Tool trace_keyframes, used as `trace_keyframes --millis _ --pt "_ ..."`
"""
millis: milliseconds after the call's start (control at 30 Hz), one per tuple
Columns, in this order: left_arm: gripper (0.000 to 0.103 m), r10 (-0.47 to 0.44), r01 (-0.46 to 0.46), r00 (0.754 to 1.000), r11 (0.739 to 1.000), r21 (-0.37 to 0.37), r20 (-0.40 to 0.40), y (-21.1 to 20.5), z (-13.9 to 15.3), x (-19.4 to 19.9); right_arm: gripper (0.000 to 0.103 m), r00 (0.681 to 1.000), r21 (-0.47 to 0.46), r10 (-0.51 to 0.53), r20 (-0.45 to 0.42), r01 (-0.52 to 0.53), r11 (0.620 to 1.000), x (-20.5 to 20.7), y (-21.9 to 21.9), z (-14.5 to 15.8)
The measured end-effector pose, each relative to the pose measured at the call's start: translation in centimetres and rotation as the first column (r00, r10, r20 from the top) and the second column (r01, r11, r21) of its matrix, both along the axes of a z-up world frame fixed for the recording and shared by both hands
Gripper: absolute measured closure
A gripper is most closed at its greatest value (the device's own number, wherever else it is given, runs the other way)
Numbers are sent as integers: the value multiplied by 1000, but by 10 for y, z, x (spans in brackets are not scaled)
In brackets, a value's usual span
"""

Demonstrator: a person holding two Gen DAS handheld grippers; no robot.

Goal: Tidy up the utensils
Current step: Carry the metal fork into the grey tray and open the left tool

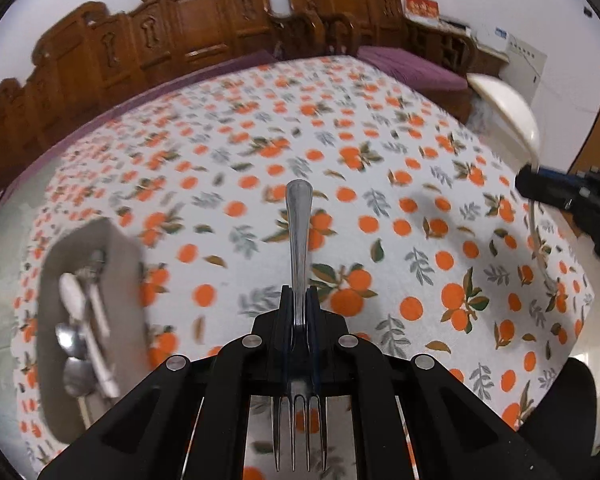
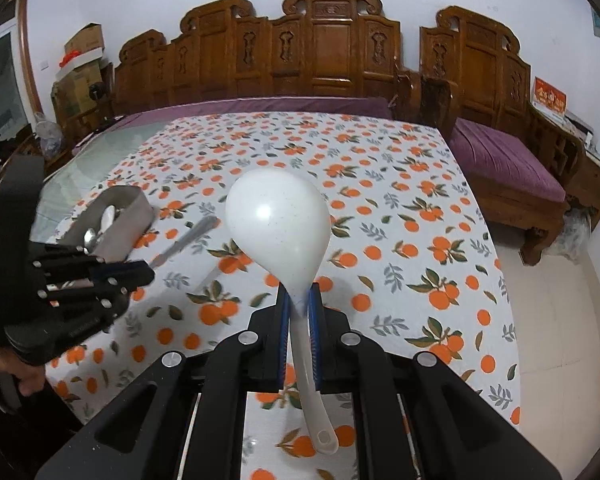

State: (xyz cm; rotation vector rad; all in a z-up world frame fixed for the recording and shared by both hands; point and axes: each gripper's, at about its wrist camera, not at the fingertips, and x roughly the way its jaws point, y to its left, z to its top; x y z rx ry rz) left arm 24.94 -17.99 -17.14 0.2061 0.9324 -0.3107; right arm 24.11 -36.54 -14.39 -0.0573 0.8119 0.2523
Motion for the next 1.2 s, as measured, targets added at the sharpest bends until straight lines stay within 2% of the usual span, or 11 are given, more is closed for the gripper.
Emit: trace_keyframes --millis 300,600,867,1200 --pt "97 -7 10 998 999 -49 55 34 52 -18 92 999 -7 38 22 -38 999 -5 34 30" --pt "97 -24 30 997 997 -73 77 67 75 -11 92 998 17 65 17 -65 998 17 55 47" --pt "97 9 -4 998 998 -70 66 110 70 -3 92 994 43 109 13 -109 993 34 82 55" --pt "97 96 -97 995 993 -72 -16 169 30 17 92 987 45 157 -29 -155 987 55 124 41"
